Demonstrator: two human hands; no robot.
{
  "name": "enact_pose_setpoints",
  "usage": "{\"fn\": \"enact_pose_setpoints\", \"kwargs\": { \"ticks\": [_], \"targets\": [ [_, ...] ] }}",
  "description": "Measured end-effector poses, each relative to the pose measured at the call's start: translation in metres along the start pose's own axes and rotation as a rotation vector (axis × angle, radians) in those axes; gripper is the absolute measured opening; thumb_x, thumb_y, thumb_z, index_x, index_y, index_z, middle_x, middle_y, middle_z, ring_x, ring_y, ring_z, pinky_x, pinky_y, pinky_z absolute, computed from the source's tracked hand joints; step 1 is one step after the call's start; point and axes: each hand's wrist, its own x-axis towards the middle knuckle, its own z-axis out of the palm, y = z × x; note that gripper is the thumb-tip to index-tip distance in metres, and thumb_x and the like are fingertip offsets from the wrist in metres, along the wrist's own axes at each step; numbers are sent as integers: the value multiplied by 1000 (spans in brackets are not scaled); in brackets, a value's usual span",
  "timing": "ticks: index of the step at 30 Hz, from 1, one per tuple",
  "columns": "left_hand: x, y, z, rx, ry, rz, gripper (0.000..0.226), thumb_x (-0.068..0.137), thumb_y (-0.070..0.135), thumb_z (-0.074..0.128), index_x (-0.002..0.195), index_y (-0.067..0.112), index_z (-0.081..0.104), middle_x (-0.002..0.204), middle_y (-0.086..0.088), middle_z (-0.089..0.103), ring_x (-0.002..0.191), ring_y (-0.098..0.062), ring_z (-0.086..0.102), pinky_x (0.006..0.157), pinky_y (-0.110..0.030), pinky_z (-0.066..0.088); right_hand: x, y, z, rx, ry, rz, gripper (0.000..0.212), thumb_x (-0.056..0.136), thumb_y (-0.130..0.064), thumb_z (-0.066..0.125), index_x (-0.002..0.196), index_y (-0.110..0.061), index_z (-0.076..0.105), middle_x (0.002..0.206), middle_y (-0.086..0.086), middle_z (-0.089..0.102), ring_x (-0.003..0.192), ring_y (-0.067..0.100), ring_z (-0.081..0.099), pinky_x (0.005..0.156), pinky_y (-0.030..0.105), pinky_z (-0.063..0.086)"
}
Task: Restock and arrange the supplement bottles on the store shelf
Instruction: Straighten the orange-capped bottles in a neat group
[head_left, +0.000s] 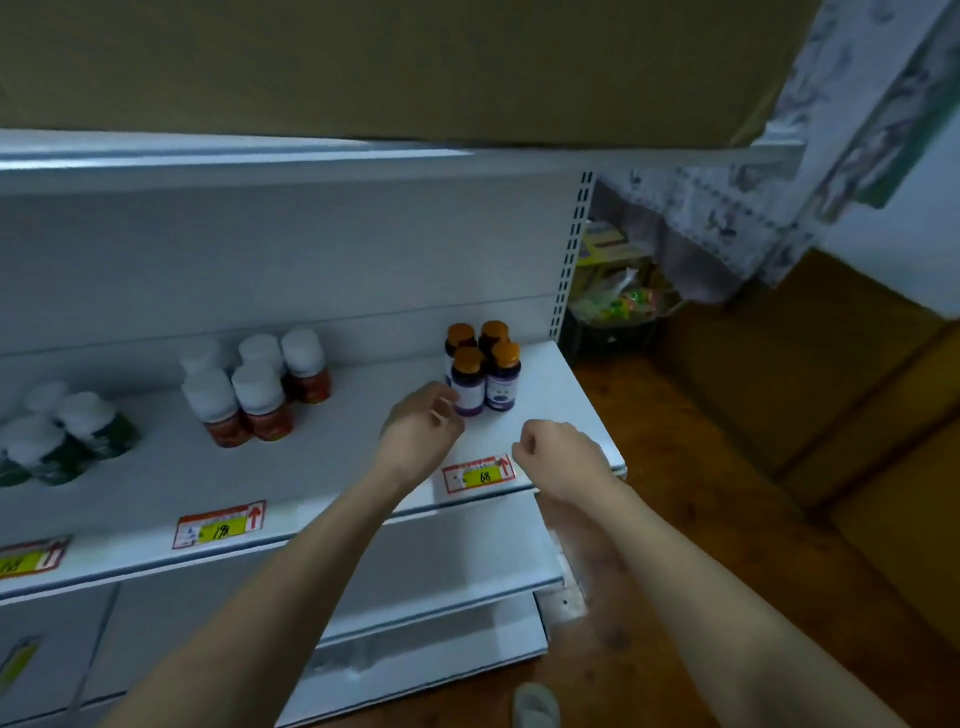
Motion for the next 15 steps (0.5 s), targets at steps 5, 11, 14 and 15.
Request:
{"fn": "enact_pose_setpoints", "kwargs": {
  "ticks": [5, 11, 14, 15],
  "targets": [
    [32, -3, 37, -164, 142, -134, 47, 87, 16, 73, 129, 14, 52, 118, -6, 57, 99, -22, 57, 82, -26, 45, 45, 43, 22, -26, 143, -66, 37, 100, -35, 46, 128, -13, 54, 128, 7, 56, 114, 25, 52, 87, 36, 47],
    [54, -5, 56, -259, 188, -146, 64, 89, 19, 73, 144, 14, 42, 138, -6, 50, 111, -15, 49, 91, -26, 42, 75, 74, 39, -49, -69, -88, 61, 103, -51, 31, 156, -22, 20, 166, 2, 9, 154, 24, 3, 123, 47, 6],
    [61, -7, 59, -304, 149, -95, 53, 90, 17, 72, 136, 15, 48, 128, -1, 56, 112, -15, 54, 89, -21, 43, 73, 79, 48, -87, -85, -103, 65, 103, -55, 21, 158, -25, 8, 167, -1, -5, 153, 21, -11, 123, 45, -8],
    [63, -8, 60, -331, 147, -88, 48, 90, 16, 72, 133, 15, 49, 124, 0, 57, 111, -17, 56, 86, -17, 45, 72, 80, 50, -99, -69, -104, 65, 103, -55, 19, 159, -25, 6, 167, -1, -6, 153, 21, -13, 123, 44, -10]
  ]
}}
